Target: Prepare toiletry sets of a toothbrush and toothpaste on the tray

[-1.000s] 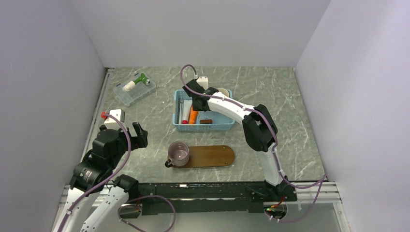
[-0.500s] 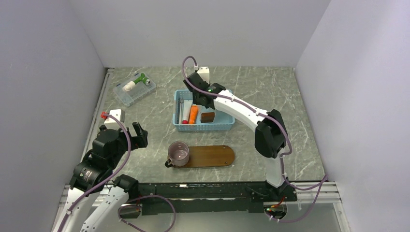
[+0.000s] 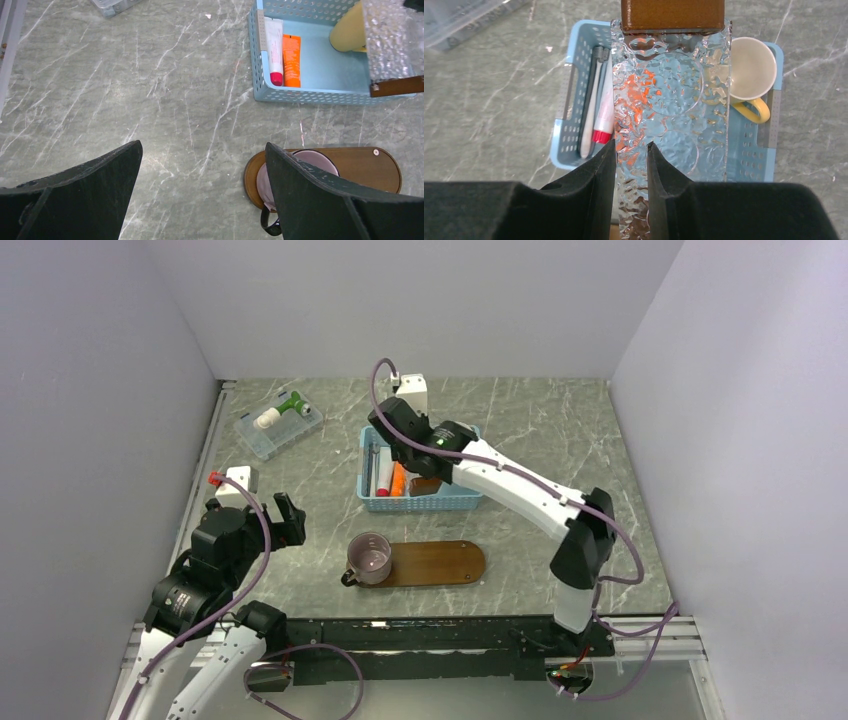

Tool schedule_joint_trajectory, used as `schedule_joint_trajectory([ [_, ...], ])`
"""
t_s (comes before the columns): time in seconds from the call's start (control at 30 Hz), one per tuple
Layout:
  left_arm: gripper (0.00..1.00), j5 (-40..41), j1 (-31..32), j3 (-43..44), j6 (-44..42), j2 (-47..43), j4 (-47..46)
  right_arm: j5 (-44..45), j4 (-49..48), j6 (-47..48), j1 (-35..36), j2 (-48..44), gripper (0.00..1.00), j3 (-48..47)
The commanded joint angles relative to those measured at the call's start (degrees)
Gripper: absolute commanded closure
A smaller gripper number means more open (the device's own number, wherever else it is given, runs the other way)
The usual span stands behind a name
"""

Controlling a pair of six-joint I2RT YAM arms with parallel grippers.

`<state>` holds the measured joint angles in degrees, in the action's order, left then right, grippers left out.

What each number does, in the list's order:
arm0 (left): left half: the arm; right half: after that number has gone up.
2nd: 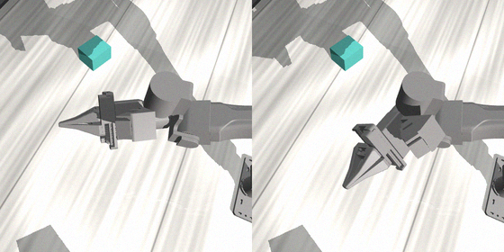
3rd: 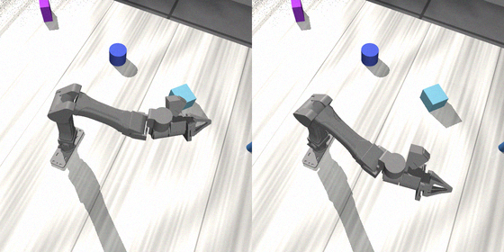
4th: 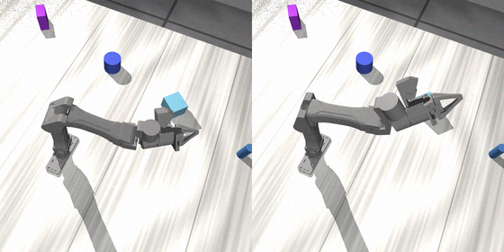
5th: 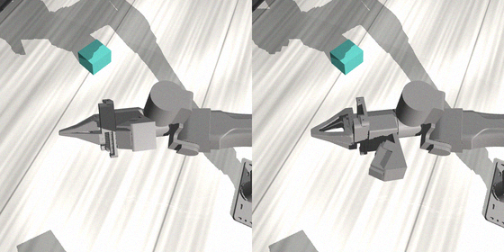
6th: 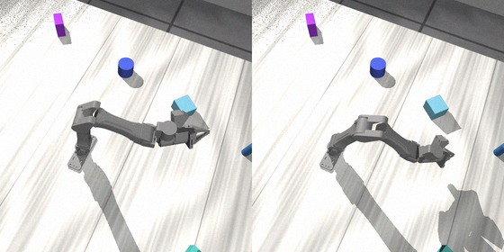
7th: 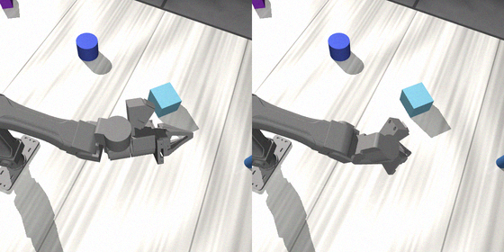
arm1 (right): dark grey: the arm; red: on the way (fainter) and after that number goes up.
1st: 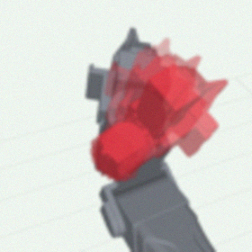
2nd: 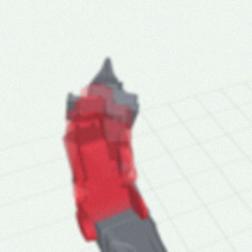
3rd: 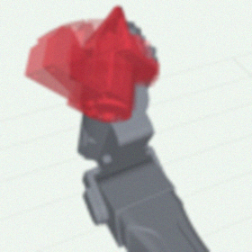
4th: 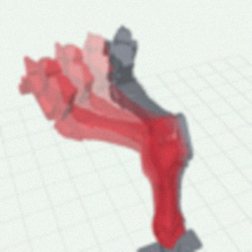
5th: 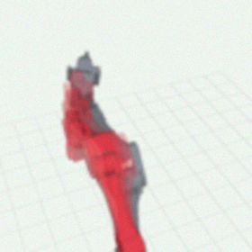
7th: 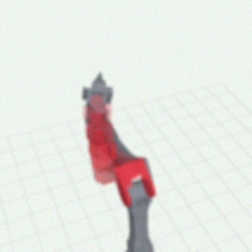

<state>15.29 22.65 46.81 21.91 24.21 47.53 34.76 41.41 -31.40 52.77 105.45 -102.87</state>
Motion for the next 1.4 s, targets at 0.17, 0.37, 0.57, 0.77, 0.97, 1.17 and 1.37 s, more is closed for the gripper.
schedule_joint_trajectory([
  [0.17, 0.01, 0.2, -0.4, -0.4, -0.2, -1.1, -1.7, 6.2, 3.7, -5.5, 4.4, -8.7, 0.97, 4.1],
  [0.37, 0.01, 0.2, -0.4, -0.4, -0.1, -1.5, -1.8, 6.0, 5.3, -9.7, 6.6, -12.4, 0.96, 8.8],
  [0.57, 0.01, 0.1, -0.4, -0.3, -0.1, -1.9, -1.6, 6.9, 10.9, -16.3, 9.9, -13.5, 0.96, 11.1],
  [0.77, 0.01, 0.2, -0.4, -0.4, -0.1, -2.3, -1.7, 5.6, 13.1, -22.9, 12.8, -14.0, 0.96, 15.8],
  [0.97, 0.01, -0.1, -0.4, -0.4, -0.2, -2.1, -1.8, 4.8, 14.5, -27.3, 15.6, -14.3, 0.96, 17.4],
  [1.17, 0.00, -0.1, -0.4, -0.4, -0.2, -2.4, -1.7, 2.4, 12.4, -32.2, 18.1, -14.3, 0.96, 21.5],
  [1.37, 0.00, -0.1, -0.4, -0.5, -0.3, -2.4, -1.8, 1.8, 11.4, -34.8, 19.3, -12.9, 0.96, 23.9],
])
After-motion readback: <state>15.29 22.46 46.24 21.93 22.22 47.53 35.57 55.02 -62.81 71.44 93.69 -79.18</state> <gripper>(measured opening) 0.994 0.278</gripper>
